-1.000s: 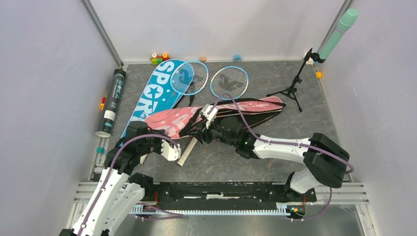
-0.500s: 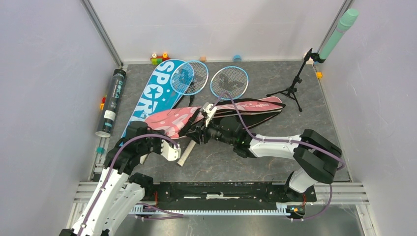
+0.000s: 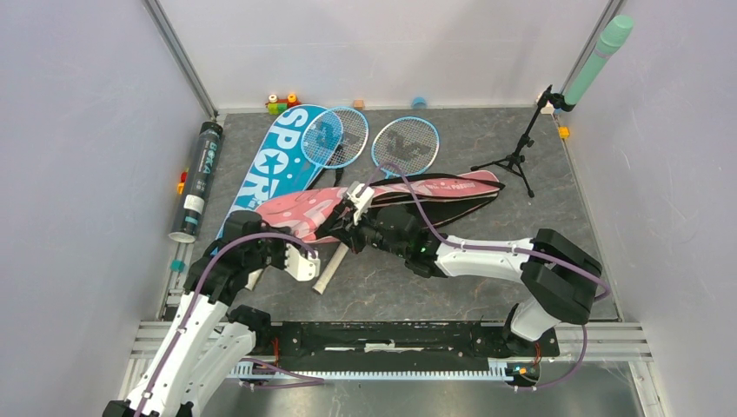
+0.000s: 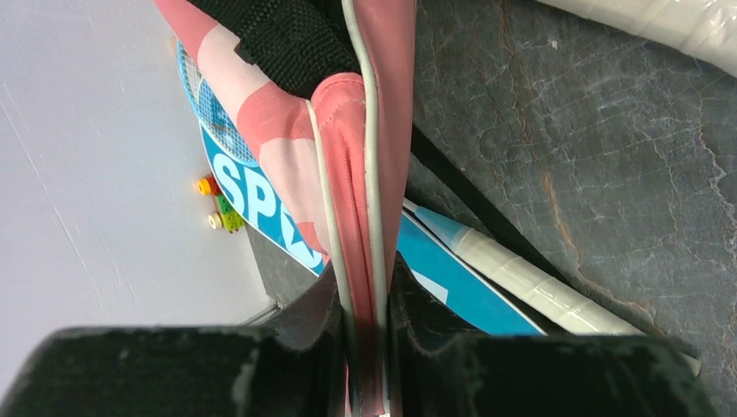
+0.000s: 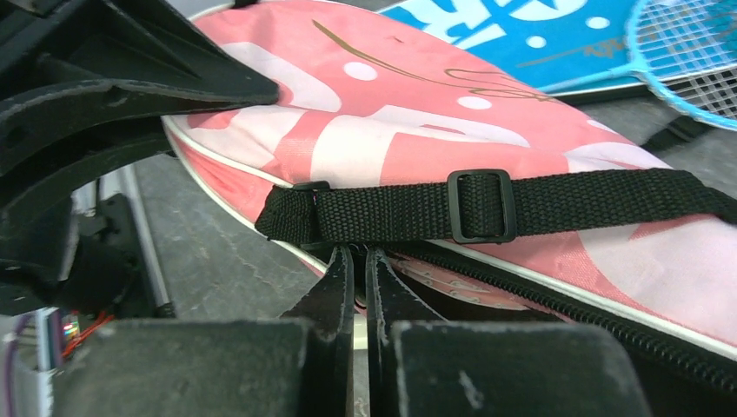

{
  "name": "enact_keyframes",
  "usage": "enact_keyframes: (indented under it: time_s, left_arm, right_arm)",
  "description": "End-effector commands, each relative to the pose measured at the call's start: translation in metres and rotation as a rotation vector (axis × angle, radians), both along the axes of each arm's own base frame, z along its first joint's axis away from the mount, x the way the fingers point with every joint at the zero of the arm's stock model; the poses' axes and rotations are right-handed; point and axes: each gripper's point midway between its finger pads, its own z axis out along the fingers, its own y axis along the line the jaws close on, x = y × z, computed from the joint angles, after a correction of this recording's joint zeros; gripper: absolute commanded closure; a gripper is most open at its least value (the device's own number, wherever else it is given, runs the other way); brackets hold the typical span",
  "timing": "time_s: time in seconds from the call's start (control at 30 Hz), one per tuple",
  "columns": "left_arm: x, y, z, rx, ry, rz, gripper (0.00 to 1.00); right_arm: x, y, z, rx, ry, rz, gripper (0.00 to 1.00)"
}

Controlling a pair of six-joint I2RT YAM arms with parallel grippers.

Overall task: Pack up the badminton gear
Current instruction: Zip the racket bag at the center of the board.

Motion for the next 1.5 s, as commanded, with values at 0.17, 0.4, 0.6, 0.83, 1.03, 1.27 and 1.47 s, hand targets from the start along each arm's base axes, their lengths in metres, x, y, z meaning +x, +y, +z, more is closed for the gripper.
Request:
enact_keyframes:
  time_s: [0.17, 0.4, 0.6, 0.83, 1.03, 1.27, 1.47]
  left_arm:
    - [0.003, -0.004, 0.044, -0.02, -0.121, -0.028, 0.98]
    - [0.004, 0.004, 0.049, -0.01, -0.128, 0.022, 0.98]
    - [-0.001, 0.012, 0.056, -0.014, -0.124, 0.066, 0.98]
    - [-0.007, 0.001, 0.054, -0.053, -0.089, 0.014, 0.98]
    - [-0.021, -0.032, 0.077, -0.188, -0.083, -0.14, 0.98]
    - [-0.029, -0.052, 0.127, -0.311, -0.128, -0.22, 0.98]
    - [-0.039, -0.05, 0.145, -0.306, -0.095, -0.226, 0.98]
  right_arm:
    - [0.075, -0.121, -0.049, -0.577, -0.118, -0.644, 1.0]
    - [0.075, -0.184, -0.061, -0.744, -0.133, -0.873, 1.0]
    - [0.089, -0.237, -0.078, -0.822, -0.082, -1.036, 1.0]
    - [0.091, -0.181, -0.076, -0.513, -0.043, -0.727, 1.0]
    - [0.049, -0.121, -0.012, -0.135, -0.206, -0.307, 0.54]
    - [-0.015, -0.094, 0.026, -0.064, -0.566, 0.153, 0.32]
    - [0.001, -0.097, 0.043, -0.143, -0.703, 0.115, 0.31]
